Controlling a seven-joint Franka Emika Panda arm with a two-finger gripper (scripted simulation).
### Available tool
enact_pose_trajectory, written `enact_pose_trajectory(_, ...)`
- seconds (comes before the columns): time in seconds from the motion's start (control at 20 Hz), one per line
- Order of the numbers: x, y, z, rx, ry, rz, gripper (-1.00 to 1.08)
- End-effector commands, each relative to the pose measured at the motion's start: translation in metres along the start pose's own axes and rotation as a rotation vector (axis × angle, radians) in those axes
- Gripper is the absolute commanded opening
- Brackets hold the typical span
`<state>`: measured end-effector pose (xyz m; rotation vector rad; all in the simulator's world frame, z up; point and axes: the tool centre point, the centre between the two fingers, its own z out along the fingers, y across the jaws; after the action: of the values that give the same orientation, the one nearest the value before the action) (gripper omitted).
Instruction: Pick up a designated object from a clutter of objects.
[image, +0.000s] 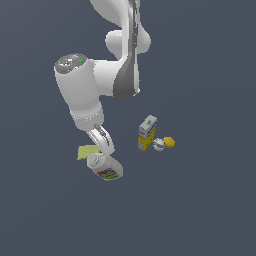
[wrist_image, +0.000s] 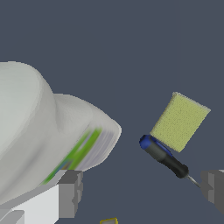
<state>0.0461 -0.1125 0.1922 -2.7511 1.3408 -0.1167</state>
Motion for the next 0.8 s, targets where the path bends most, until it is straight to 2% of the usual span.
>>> enact_pose_trajectory(0.0, -0.004, 0.051, 0.062, -0.084, -0.061, 0.131, 1.00)
enact_pose_trajectory(0.35, 0.015, 0.087, 0.097, -0.099, -0.032, 0.367, 1.00)
enact_pose_trajectory(0.75, 0.025, 0.112, 0.118, -0.109, -0.009, 0.514, 1.00)
